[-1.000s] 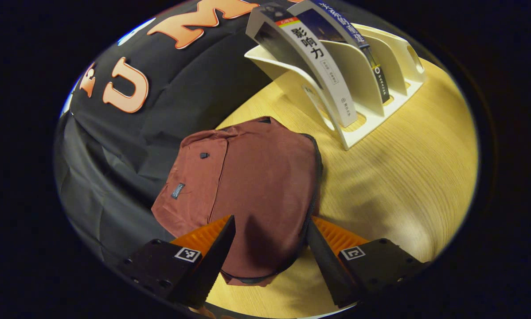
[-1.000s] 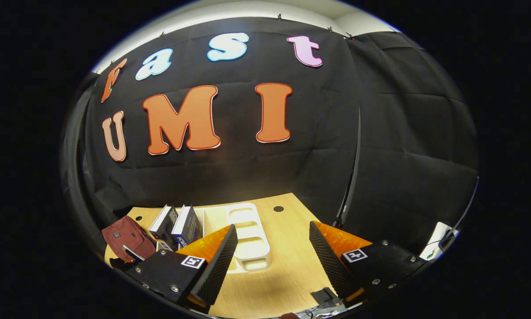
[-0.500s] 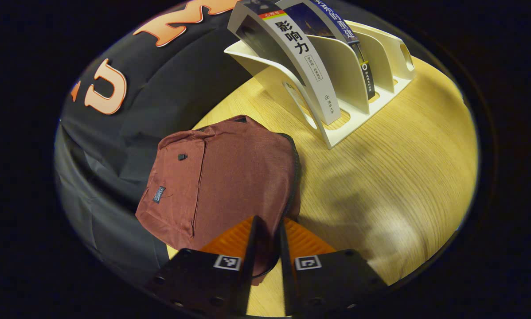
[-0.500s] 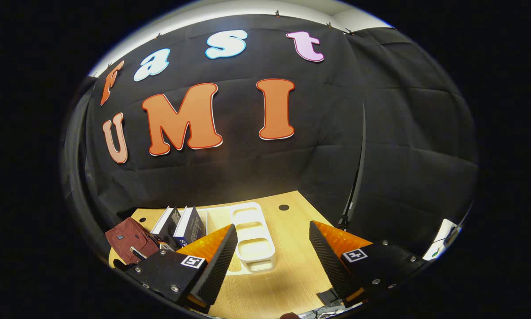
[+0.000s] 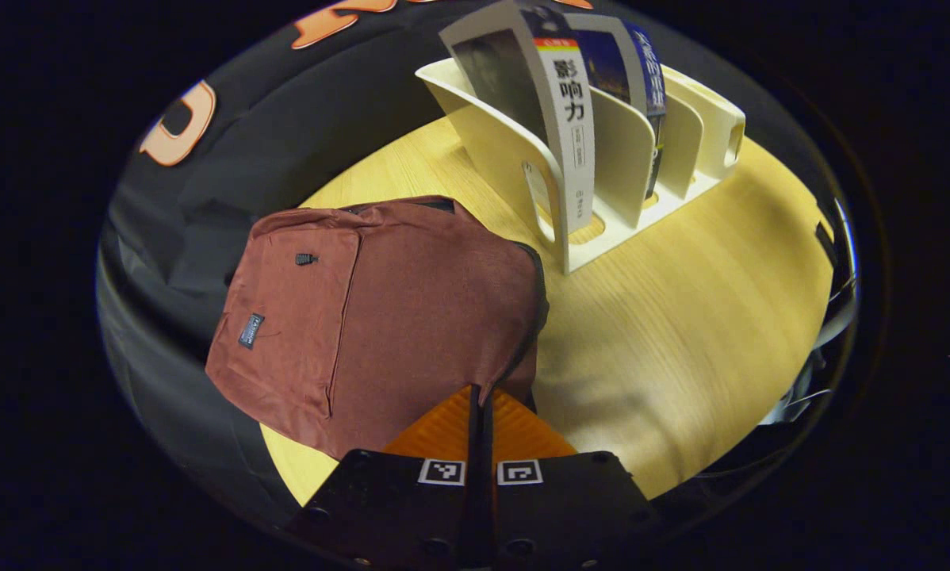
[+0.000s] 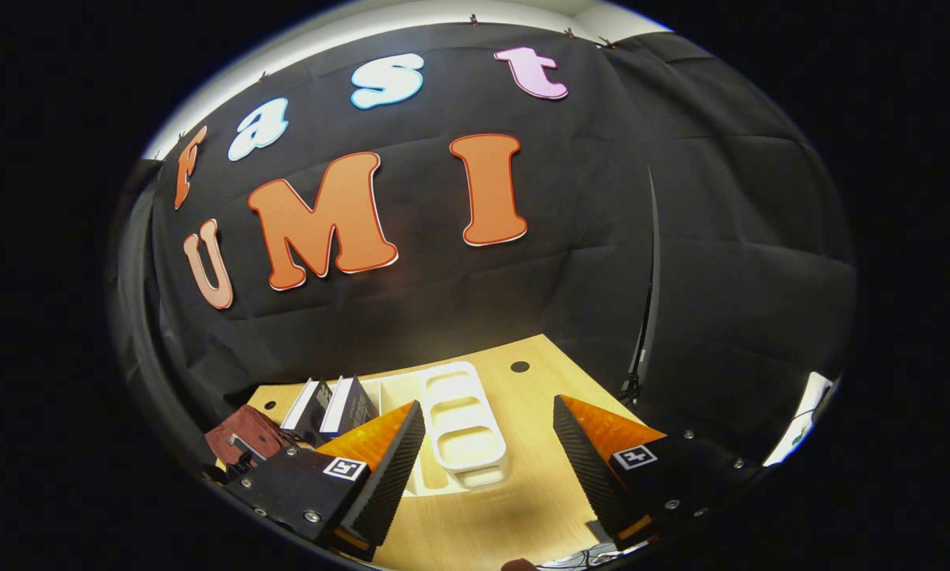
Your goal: Open the schoolbag, grab two books from the bookshelf and put them into the schoolbag.
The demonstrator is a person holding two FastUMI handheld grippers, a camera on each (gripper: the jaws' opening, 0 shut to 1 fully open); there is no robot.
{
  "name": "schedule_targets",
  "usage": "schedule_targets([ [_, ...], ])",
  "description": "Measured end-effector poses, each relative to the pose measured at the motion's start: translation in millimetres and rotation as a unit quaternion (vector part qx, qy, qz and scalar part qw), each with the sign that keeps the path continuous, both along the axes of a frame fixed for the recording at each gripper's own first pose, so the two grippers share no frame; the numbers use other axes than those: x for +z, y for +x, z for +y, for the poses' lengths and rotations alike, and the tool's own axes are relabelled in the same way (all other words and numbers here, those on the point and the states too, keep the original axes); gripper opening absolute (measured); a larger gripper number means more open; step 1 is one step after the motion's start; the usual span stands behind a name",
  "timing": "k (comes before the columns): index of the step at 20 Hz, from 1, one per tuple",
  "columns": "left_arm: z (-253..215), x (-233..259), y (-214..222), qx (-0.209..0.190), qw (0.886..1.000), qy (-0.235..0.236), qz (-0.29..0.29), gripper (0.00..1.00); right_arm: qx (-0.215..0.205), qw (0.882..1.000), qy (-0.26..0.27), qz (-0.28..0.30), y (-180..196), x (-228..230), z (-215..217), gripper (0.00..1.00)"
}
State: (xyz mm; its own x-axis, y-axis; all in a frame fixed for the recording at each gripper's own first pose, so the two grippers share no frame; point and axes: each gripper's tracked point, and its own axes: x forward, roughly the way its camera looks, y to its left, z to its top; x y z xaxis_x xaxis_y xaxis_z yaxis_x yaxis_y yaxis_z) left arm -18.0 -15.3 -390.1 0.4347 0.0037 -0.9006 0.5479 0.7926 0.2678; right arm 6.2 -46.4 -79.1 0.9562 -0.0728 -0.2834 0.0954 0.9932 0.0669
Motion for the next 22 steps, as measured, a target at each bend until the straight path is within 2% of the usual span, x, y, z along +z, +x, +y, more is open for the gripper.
schedule_targets([
  [6, 6, 76, 16, -0.005, 0.999, -0.037, 0.004, 0.0, 0.015, 0.999, 0.039, 0.005, 6, -7, 10, 0.96],
  [11, 35, 143, 47, 0.002, 0.998, -0.055, -0.026, 0.0, 0.029, 0.999, 0.033, 0.012, 8, -7, 22, 0.97],
  [18, 64, 192, 80, 0.001, 0.995, -0.069, -0.068, 0.01, 0.033, 0.999, 0.03, 0.017, 1, -4, 48, 0.97],
  [22, 76, 213, 97, 0.003, 0.992, -0.097, -0.081, 0.01, 0.039, 0.998, 0.045, 0.023, 1, 13, 73, 0.97],
])
